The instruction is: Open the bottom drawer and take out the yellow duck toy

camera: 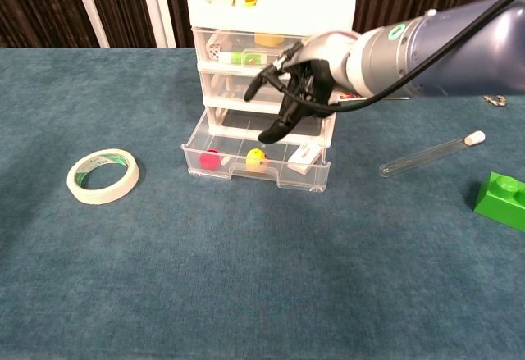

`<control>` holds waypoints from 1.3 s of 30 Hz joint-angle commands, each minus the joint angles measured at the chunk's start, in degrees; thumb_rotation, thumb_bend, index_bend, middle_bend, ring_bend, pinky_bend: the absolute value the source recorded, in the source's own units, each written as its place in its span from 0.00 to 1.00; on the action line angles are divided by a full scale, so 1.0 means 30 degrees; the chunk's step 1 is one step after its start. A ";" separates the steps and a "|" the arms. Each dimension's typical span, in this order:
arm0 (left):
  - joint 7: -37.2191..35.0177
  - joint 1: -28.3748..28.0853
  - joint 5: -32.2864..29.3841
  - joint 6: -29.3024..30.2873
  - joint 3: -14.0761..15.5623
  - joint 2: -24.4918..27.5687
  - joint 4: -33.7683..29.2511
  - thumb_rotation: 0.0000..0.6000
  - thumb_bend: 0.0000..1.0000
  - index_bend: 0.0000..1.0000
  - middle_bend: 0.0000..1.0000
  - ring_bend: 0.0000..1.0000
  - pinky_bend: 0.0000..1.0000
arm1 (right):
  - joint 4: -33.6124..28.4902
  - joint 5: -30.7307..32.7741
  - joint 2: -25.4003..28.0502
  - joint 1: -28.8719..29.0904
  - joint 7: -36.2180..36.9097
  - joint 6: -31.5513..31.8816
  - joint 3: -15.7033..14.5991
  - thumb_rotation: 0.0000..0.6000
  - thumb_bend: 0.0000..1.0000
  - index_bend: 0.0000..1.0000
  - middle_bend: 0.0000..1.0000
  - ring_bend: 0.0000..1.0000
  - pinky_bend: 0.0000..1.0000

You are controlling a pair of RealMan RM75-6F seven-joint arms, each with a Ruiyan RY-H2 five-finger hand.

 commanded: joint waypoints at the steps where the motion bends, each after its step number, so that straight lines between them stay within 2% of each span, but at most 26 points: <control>1: 0.0032 0.0001 0.0001 -0.0004 0.0010 -0.0007 -0.0005 1.00 0.61 0.06 0.00 0.00 0.00 | 0.1132 -0.2893 -0.0293 0.0344 -0.1534 0.1425 -0.0880 1.00 0.25 0.28 1.00 1.00 1.00; 6: 0.0101 -0.0001 -0.0009 -0.0033 0.0034 -0.0015 -0.0003 1.00 0.61 0.06 0.00 0.00 0.00 | 0.2771 -0.5753 -0.0937 0.0630 -0.2091 0.0831 -0.1831 1.00 0.25 0.33 1.00 1.00 1.00; 12: 0.0176 -0.0008 -0.0100 -0.0072 0.0018 -0.0027 -0.0011 1.00 0.61 0.06 0.00 0.00 0.00 | 0.5131 -1.0193 -0.2346 0.0438 -0.1851 0.1252 -0.2867 1.00 0.26 0.36 1.00 1.00 1.00; 18: 0.0246 -0.0008 -0.0135 -0.0097 0.0029 -0.0028 -0.0042 1.00 0.61 0.06 0.00 0.00 0.00 | 0.7288 -1.2465 -0.3362 0.0448 -0.1305 0.1088 -0.3160 1.00 0.28 0.37 1.00 1.00 1.00; 21: 0.0310 -0.0003 -0.0224 -0.0072 -0.0019 -0.0040 -0.0043 1.00 0.61 0.06 0.00 0.00 0.00 | 0.8885 -1.3741 -0.3906 0.0686 -0.2135 0.1070 -0.3700 1.00 0.28 0.37 1.00 1.00 1.00; 27: 0.0544 0.0021 -0.0455 0.0030 -0.0145 -0.0090 -0.0088 1.00 0.61 0.06 0.00 0.00 0.00 | 1.0450 -1.4826 -0.4604 0.0806 -0.1945 -0.0020 -0.4175 1.00 0.26 0.37 1.00 1.00 1.00; 39: 0.0653 0.0024 -0.0508 0.0049 -0.0163 -0.0133 -0.0098 1.00 0.61 0.06 0.00 0.00 0.00 | 1.1376 -1.6297 -0.4764 0.1032 -0.0383 -0.1946 -0.4259 1.00 0.23 0.36 1.00 1.00 1.00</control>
